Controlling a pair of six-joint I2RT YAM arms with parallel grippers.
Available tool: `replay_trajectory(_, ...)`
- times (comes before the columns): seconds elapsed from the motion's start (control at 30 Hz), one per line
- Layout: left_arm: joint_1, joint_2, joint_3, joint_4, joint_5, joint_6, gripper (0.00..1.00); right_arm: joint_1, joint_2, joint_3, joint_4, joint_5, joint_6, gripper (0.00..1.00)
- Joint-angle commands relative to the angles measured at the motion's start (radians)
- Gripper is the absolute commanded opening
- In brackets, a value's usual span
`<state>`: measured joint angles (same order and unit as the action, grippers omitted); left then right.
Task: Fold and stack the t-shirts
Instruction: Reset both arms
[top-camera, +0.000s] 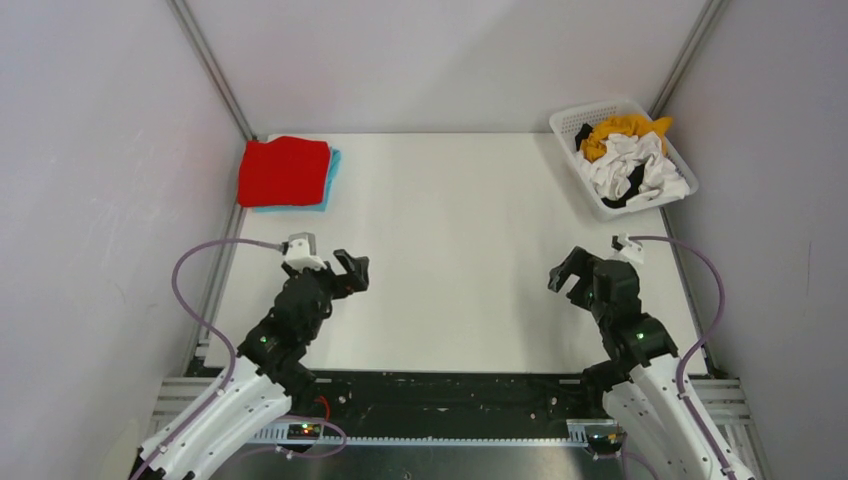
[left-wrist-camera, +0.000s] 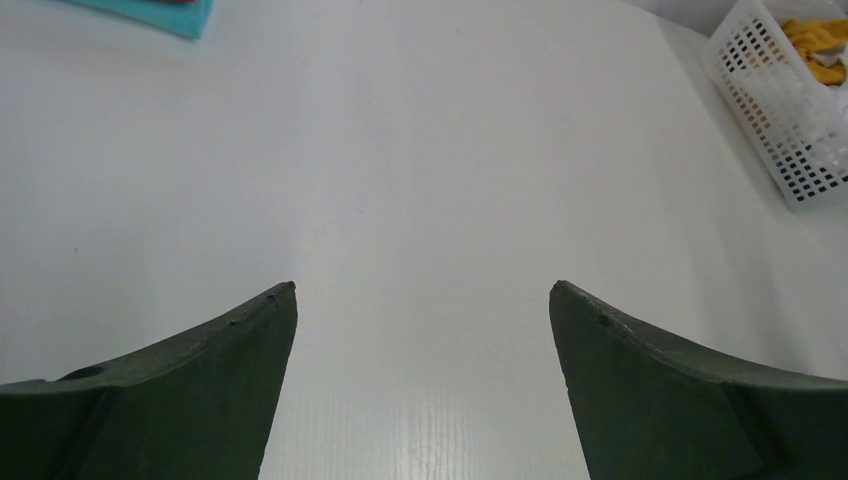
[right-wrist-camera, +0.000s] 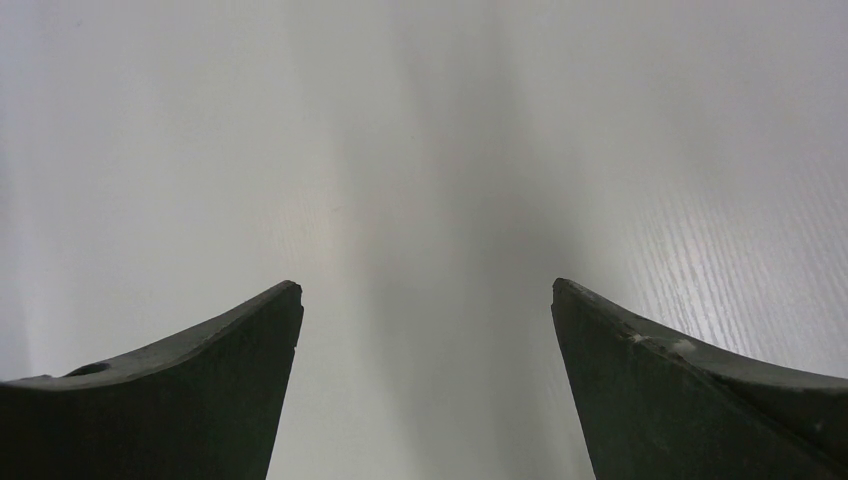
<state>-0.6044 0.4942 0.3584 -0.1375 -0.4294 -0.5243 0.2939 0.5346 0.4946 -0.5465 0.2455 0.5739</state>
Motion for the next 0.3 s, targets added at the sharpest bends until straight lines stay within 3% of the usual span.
replay_trajectory(0.0,-0.005,-0.02,0.004,-0.002,-0.077,-0.023,1.0,0.006,-0.02,-0.021,0.053,0.077,0.031,0.99)
replay_trajectory(0.27,-0.004,-0.051,-0.027,0.004,-0.182,-0.032,1.0,0.018,-0.043,-0.076,0.123,0.128,0.036,0.99)
